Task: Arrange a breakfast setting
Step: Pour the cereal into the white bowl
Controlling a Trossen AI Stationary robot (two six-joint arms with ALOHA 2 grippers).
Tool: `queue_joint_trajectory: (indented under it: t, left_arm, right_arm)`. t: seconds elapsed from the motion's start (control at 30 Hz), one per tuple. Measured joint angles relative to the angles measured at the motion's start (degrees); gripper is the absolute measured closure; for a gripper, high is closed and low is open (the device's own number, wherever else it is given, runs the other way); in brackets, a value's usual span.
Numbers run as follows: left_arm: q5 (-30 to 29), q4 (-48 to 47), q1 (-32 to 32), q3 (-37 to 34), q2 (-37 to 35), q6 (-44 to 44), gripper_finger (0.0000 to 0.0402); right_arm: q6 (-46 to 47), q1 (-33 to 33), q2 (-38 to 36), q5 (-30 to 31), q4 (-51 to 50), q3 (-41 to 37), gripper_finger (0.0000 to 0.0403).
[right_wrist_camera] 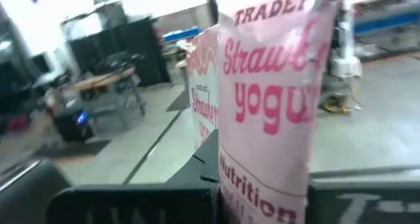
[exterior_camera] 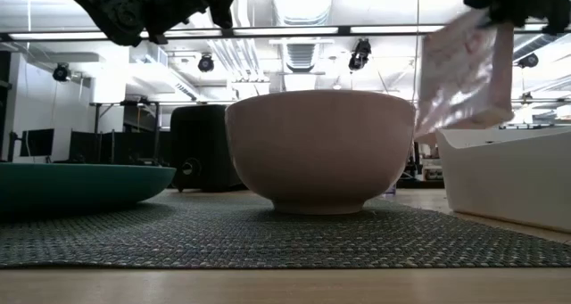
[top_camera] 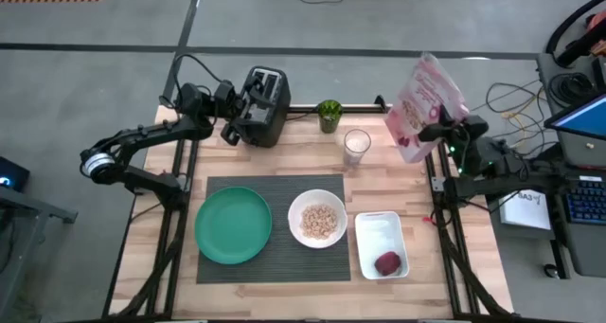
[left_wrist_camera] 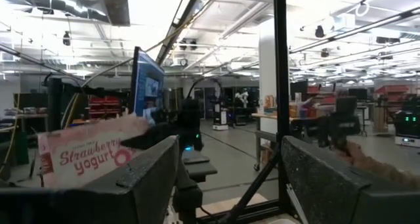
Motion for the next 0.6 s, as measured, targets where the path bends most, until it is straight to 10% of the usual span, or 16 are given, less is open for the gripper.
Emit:
queue_joint_trajectory:
  t: [0.6]
  left_arm:
    - [-0.15,-0.15,0.00,-0.48,0.05,0.39,0.0155]
  right_arm:
    - [20.31,0.05,4.56,6.45,6.71,-18.03,0.0394]
